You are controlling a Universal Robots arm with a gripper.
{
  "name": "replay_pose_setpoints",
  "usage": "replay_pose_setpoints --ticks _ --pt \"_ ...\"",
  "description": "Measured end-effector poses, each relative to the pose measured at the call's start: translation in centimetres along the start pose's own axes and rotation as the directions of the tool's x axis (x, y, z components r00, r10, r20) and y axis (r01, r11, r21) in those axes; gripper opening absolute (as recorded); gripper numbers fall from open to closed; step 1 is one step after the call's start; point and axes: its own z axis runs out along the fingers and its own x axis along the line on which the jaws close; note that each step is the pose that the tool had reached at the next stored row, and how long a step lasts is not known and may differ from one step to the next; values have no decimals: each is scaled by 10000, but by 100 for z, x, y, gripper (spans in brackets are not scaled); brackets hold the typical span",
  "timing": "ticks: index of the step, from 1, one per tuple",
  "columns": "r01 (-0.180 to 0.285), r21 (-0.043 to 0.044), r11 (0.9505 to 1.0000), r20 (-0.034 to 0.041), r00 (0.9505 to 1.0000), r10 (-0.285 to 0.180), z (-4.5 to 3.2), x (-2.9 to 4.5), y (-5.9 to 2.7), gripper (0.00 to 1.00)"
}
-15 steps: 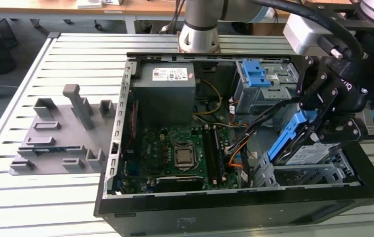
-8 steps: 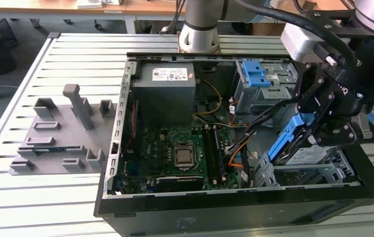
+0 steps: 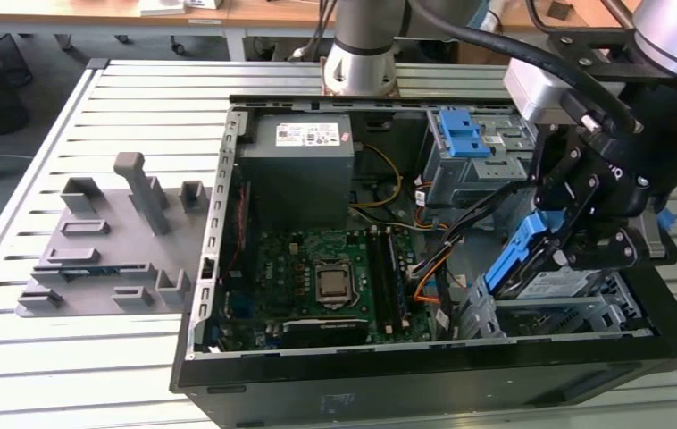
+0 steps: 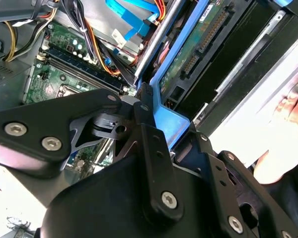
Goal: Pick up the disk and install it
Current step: 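Insert the disk into the insertion slot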
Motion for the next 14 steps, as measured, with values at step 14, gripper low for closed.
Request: replay_pose_setpoints --ticks 14 --pt "0 0 10000 0 10000 0 114 1 -1 37"
